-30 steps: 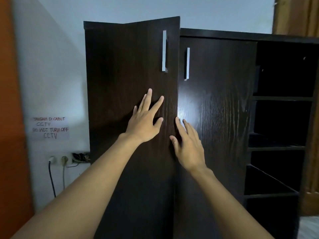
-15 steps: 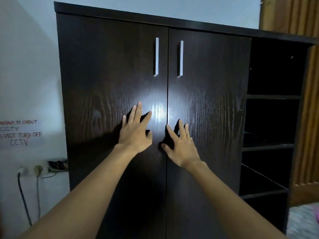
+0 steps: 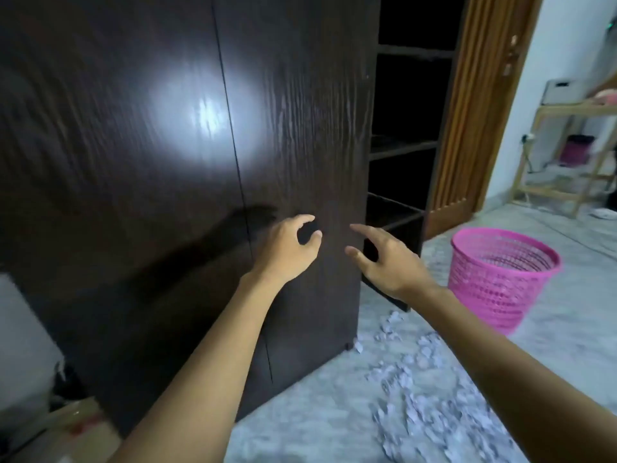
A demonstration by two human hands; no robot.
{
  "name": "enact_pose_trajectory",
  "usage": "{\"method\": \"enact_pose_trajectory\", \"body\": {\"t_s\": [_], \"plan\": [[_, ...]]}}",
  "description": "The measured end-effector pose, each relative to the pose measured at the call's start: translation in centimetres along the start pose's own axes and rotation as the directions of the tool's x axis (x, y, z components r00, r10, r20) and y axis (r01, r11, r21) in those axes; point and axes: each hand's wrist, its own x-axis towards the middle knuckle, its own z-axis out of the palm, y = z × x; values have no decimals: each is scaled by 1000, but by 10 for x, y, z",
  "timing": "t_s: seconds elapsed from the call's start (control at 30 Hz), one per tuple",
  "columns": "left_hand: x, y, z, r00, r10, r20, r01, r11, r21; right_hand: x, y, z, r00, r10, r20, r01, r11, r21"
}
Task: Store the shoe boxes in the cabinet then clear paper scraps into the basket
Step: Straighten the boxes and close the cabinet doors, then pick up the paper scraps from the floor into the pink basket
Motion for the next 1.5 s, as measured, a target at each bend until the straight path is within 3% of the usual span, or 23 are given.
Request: {"method": "enact_pose_trajectory", "body": {"t_s": [0.2, 0.53, 0.67, 0.8, 0.97, 1.03, 1.17, 1.23, 1.33, 1.5], "plan": [[-32, -10, 82, 963, 48, 265, -16, 993, -121, -82, 67, 6, 962, 271, 22, -266, 955, -133], [-88, -19, 184, 858, 86, 506, -14, 989, -145, -171, 146, 36, 874, 483, 45, -468, 864, -186], [-112, -35, 247, 813, 7, 582, 57, 994, -91, -203, 199, 54, 822, 559, 110, -534, 824, -189], [-119, -33, 312, 718, -57, 693, 105, 994, -28, -227, 261, 72, 749, 637, 183, -620, 771, -144], [-116, -21, 395, 608, -248, 754, 284, 955, 85, -249, 342, 102, 642, 715, 275, -727, 682, -76], [-125, -37, 424, 589, -312, 746, 290, 943, 165, -259, 368, 125, 607, 727, 322, -739, 665, -109], [-169, -104, 465, 532, -481, 697, 268, 876, 400, -282, 399, 183, 645, 698, 311, -664, 713, -225], [-196, -135, 479, 540, -509, 670, 241, 856, 457, -297, 410, 209, 701, 656, 279, -572, 751, -329], [-226, -169, 493, 658, -438, 613, 174, 880, 442, -303, 426, 235, 772, 582, 255, -456, 788, -414], [-241, -193, 512, 715, -301, 630, 35, 916, 399, -287, 428, 259, 770, 555, 314, -412, 809, -419]]}}
